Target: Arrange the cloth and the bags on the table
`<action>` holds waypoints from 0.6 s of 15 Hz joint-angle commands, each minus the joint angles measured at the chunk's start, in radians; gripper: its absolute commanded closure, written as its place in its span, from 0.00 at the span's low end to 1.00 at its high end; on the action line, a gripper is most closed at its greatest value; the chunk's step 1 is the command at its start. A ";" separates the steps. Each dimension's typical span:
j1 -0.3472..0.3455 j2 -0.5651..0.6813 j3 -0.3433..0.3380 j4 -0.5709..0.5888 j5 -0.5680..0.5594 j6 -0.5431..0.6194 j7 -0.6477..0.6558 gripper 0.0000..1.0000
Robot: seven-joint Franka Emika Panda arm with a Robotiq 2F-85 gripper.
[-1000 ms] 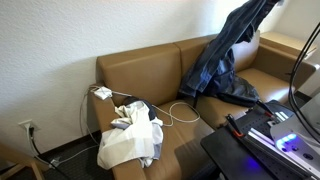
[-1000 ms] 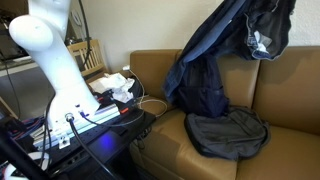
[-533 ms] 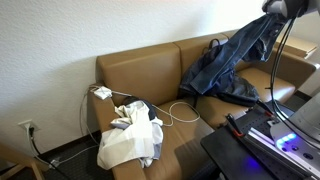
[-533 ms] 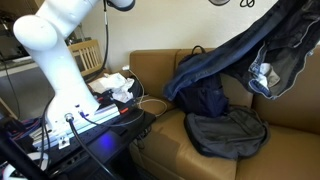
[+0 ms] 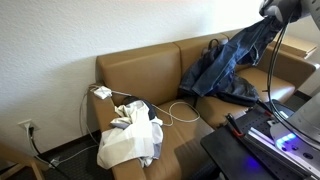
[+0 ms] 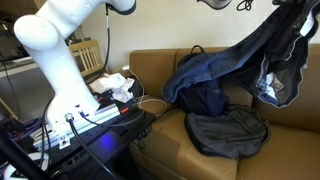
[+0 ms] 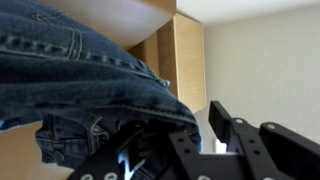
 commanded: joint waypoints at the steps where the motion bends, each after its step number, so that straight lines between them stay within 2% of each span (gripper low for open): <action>1: 0.046 0.178 -0.168 0.050 0.006 0.099 0.237 0.84; 2: 0.081 0.222 -0.223 0.033 0.004 0.127 0.296 0.83; 3: 0.116 0.270 -0.277 0.014 0.009 0.156 0.354 0.47; 4: 0.149 0.330 -0.346 0.006 0.012 0.167 0.420 0.52; 5: 0.178 0.387 -0.408 -0.002 0.004 0.166 0.461 0.50; 7: 0.214 0.477 -0.499 -0.003 -0.017 0.144 0.507 0.37; 8: 0.196 0.410 -0.408 0.016 -0.128 0.137 0.442 0.31; 9: 0.181 0.326 -0.287 0.055 -0.092 0.065 0.309 0.23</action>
